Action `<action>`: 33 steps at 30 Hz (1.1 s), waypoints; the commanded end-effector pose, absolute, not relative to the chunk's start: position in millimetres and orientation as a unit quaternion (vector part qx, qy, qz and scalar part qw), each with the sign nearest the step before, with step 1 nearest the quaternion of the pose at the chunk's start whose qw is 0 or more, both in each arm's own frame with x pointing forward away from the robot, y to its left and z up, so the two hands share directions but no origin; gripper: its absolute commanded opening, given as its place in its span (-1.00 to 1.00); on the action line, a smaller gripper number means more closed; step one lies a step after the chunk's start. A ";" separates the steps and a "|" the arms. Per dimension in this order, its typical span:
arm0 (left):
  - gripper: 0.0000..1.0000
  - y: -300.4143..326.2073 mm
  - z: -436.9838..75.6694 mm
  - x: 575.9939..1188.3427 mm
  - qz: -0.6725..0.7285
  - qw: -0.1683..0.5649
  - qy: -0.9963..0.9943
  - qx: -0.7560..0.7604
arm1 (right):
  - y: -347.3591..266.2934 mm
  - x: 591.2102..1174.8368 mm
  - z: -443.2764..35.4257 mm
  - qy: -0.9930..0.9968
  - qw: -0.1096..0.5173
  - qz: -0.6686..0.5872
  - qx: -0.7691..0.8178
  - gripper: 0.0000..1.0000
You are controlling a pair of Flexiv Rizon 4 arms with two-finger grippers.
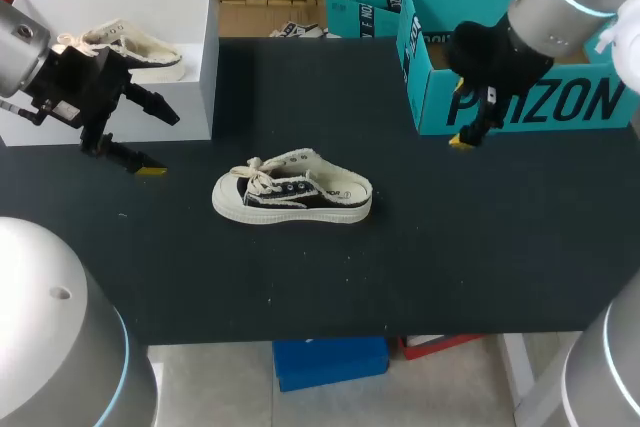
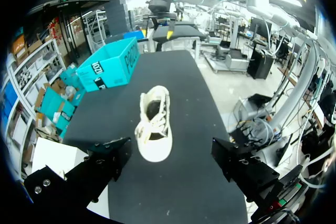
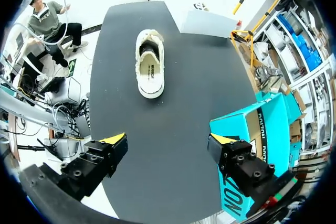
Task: Take the shoe out of the shoebox, open the shoe tongue, remove and reinsert the insole, then place the shoe into the shoebox
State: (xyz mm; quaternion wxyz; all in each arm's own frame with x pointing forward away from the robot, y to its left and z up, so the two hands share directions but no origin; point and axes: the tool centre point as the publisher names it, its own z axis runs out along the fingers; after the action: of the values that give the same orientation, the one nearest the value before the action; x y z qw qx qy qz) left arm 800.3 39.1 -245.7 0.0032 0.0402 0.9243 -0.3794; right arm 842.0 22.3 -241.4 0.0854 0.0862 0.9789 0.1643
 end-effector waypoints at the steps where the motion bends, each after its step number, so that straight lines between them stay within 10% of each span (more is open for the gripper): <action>1: 1.00 38.6 -246.8 799.6 -0.379 0.006 0.924 0.040 | 33.5 830.8 -253.3 0.967 0.107 0.215 0.082 1.00; 33: 1.00 38.6 -246.8 799.6 -0.379 0.006 0.924 0.040 | 96.8 824.0 -281.9 0.937 0.121 0.322 0.058 1.00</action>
State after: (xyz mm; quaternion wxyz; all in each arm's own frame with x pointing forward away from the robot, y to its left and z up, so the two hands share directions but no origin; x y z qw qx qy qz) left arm 800.2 39.2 -245.6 0.0033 0.0403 0.9244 -0.3794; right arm 823.6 101.1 -266.8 0.1230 0.0580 0.9426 0.3049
